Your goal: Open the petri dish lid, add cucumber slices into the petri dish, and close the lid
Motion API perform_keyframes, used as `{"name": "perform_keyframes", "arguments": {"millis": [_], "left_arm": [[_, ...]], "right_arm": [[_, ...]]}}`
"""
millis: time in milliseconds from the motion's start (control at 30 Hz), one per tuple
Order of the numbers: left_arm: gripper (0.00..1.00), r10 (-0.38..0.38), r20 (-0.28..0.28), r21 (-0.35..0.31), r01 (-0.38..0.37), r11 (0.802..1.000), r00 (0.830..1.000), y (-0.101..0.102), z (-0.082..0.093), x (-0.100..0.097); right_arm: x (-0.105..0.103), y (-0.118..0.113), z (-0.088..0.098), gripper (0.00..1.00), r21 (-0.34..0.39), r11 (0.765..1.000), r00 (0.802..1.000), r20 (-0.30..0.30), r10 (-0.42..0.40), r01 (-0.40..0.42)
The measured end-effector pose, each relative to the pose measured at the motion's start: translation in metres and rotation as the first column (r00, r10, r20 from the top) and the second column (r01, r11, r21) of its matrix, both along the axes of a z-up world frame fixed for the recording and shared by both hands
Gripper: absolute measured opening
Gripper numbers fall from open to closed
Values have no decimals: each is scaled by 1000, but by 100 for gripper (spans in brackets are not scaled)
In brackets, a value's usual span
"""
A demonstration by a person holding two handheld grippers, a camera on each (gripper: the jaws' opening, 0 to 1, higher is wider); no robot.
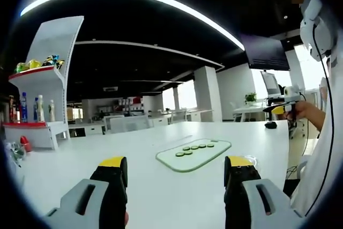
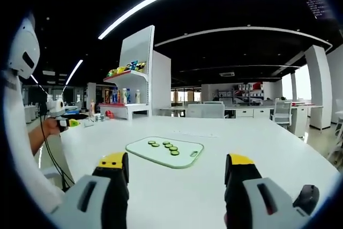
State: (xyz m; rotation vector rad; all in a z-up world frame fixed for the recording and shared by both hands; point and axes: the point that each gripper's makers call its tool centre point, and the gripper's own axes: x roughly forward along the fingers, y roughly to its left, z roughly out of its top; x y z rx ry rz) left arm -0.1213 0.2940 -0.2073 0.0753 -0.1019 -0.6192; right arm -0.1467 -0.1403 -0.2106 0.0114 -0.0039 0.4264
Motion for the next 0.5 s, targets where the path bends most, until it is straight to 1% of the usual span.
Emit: {"name": "perform_keyframes", "arguments": {"millis": [100, 300, 500], "left_arm": [[74, 1, -3, 1, -1, 1000, 1000, 0, -1, -1], [74, 2, -8, 4, -2, 1000, 1000, 1, -4, -2], [74, 5, -13, 6, -5, 1000, 1000, 1, -5, -2]], "right_arm": [[0, 1, -2, 72, -2, 1000, 1000, -7, 1, -1], [0, 3, 2, 72, 3, 1000, 1000, 3, 9, -9], [2, -2, -1, 72, 6, 1000, 1000, 0, 4, -4]]}}
